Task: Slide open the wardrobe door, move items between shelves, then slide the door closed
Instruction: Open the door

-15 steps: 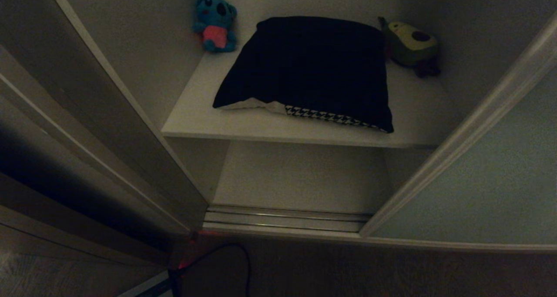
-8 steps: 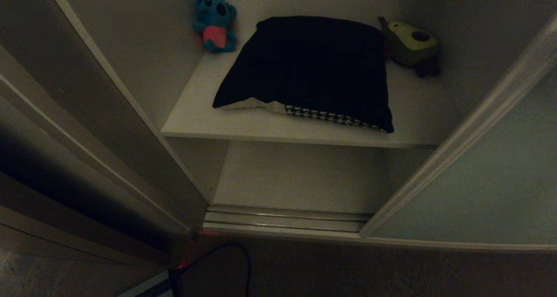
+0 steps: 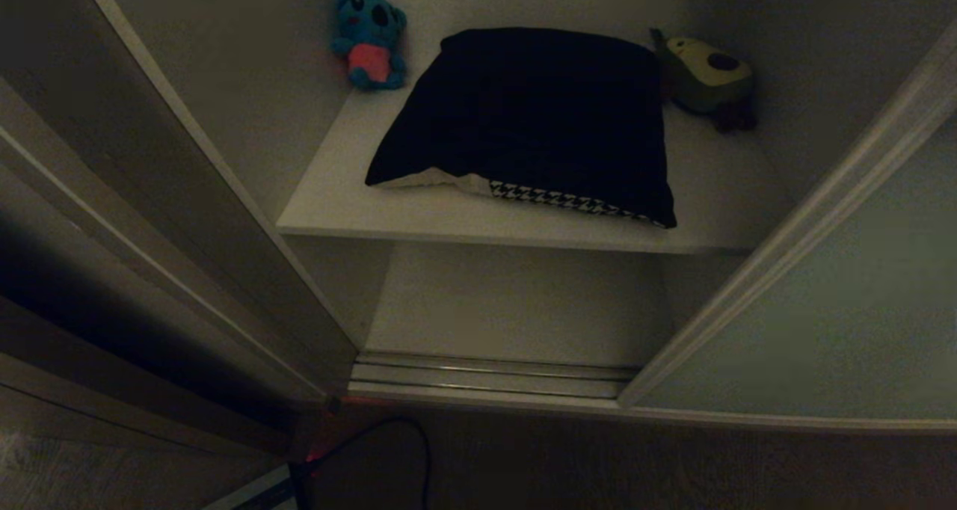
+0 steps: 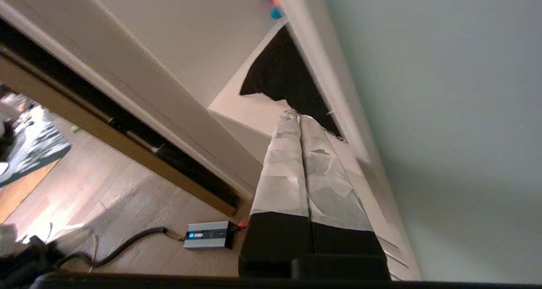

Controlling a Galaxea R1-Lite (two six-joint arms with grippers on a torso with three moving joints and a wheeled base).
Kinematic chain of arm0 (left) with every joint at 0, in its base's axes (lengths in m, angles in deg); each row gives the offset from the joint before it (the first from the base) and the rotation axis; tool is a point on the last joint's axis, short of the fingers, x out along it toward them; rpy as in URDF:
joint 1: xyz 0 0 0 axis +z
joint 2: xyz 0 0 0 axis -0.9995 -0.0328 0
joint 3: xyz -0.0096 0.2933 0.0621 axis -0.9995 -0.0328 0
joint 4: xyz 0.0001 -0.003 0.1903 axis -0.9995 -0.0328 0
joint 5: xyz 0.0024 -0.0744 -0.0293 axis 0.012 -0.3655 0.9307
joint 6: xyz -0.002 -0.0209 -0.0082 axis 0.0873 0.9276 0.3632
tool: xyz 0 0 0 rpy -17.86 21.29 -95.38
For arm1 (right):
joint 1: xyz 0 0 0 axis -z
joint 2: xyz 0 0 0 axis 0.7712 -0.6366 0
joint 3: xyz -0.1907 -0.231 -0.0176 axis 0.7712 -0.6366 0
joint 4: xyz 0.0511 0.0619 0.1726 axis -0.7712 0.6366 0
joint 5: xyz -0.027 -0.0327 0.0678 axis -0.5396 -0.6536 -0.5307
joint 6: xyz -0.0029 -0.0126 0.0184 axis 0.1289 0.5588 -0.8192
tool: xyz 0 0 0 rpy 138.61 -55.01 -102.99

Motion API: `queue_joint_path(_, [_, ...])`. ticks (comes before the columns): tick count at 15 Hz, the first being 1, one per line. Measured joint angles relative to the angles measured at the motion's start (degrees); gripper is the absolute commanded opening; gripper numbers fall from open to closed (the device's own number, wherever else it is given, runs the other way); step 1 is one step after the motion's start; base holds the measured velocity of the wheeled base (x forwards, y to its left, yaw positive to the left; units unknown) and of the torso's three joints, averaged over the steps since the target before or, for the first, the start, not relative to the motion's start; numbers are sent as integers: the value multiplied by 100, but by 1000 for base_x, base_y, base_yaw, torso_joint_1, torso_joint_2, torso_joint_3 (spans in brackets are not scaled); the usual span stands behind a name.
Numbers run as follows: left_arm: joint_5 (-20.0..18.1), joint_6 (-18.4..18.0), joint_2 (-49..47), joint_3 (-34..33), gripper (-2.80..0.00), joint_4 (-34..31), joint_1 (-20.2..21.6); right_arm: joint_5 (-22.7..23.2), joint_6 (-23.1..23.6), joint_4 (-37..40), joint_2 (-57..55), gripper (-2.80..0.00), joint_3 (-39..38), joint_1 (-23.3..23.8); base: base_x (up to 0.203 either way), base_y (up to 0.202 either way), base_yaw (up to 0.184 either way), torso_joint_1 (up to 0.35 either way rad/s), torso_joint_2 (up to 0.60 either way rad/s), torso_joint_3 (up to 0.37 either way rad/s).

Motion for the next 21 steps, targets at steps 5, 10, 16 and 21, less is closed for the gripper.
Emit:
queue_joint_path(5, [0,-2,-1,-2,-280,2,0,-491,0,-59,-179,-280,28,-103,0,0,0,0,0,0])
queue_joint_path(10, [0,-2,-1,-2,-280,2,0,-697,-28,-44,-129,-280,37,-98,0,0,0,0,0,0])
queue_joint_path(16, [0,0,-1,0,-280,0,0,-1094,-103,5,340,-280,-134,4,0,0,0,0,0,0])
queue_joint_path(21, [0,-2,-2,-2,-280,0,0,-1012,-91,16,705,-280,-328,-16,0,0,0,0,0,0])
